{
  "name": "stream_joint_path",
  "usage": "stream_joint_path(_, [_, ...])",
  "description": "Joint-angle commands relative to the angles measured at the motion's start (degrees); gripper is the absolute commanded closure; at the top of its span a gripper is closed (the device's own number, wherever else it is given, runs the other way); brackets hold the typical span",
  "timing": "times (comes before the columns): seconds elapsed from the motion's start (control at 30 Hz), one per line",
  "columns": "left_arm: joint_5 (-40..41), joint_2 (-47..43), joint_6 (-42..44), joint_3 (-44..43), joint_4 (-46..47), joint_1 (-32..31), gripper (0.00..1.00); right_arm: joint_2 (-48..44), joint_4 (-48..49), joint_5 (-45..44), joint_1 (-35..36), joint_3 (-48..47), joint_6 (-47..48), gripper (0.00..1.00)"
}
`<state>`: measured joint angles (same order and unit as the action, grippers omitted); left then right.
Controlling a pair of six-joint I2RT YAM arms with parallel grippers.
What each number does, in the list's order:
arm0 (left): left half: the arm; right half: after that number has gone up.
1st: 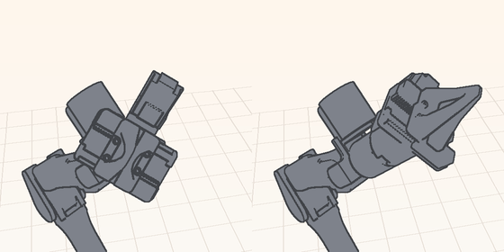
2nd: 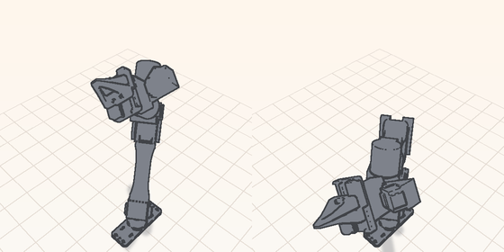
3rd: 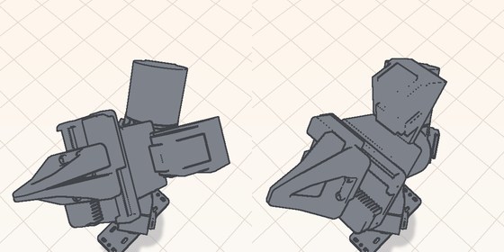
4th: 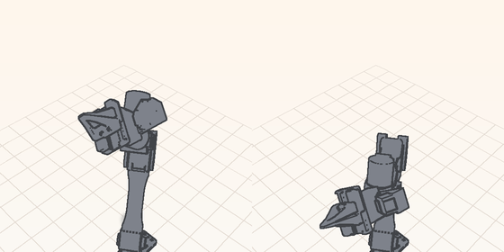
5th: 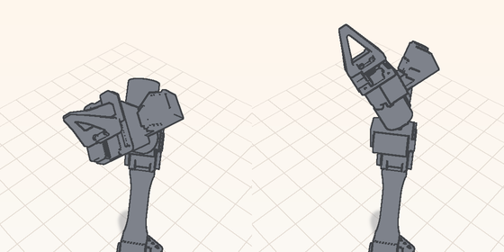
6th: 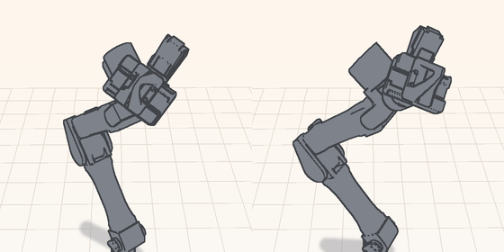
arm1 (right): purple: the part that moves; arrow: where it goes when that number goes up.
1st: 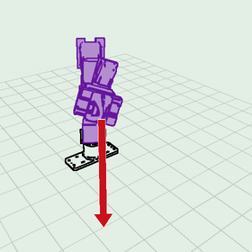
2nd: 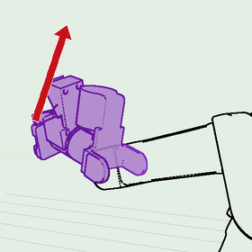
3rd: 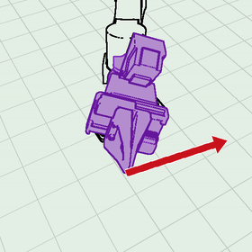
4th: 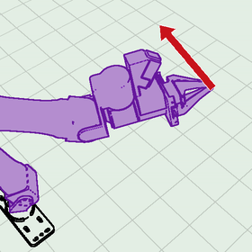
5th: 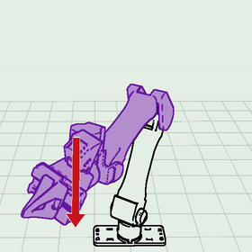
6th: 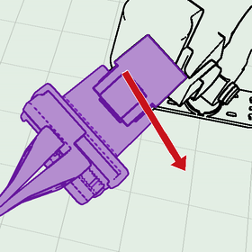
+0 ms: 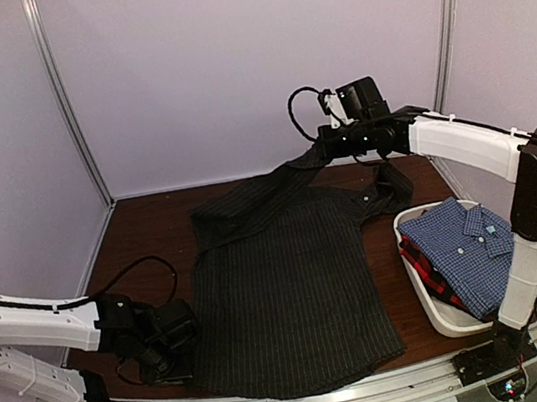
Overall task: Fold and stack the long sleeve shirts
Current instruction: Pick up the shirt from the corner of the board, then fold the flattened shirt at the center of the board.
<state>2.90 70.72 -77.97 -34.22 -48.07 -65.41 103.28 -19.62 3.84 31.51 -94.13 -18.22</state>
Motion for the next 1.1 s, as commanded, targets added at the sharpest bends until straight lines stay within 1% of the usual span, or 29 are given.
stream_joint_path(0.0, [2.33, -0.89, 2.54, -4.07, 1.32, -1.52, 1.00, -2.27, -1.77, -2.69, -0.39, -3.77, 0.98, 1.00])
stream_joint_path(0.07, [3.39, -0.21, 4.42, -6.30, 2.10, -2.33, 1.00, -2.27, -3.12, -3.52, -0.44, -5.08, 1.46, 1.00])
stream_joint_path(0.3, [5.27, 4.86, 12.94, -15.56, 3.59, -4.59, 1.00, -3.72, -8.11, -11.06, -1.03, -8.25, 3.57, 1.00])
stream_joint_path(0.5, [3.74, 9.09, 22.45, -23.31, 7.65, -6.12, 1.00, -6.90, -10.07, -15.36, -2.36, -6.77, 3.97, 1.00])
stream_joint_path(0.53, [2.44, 9.75, 23.99, -24.01, 8.91, -6.42, 1.00, -7.41, -10.27, -15.71, -2.61, -6.34, 3.98, 1.00])
stream_joint_path(0.7, [-2.74, 13.66, 28.72, -25.18, 14.07, -6.58, 1.00, -10.12, -11.06, -17.48, -3.43, -3.60, 3.45, 1.00])
stream_joint_path(0.77, [-5.95, 15.31, 30.17, -25.20, 16.00, -6.62, 1.00, -10.97, -10.96, -17.46, -3.56, -2.40, 3.15, 1.00])
stream_joint_path(1.07, [-12.70, 20.15, 33.78, -24.47, 20.47, -6.66, 1.00, -12.63, -11.23, -16.45, -3.56, -0.19, 1.99, 1.00])
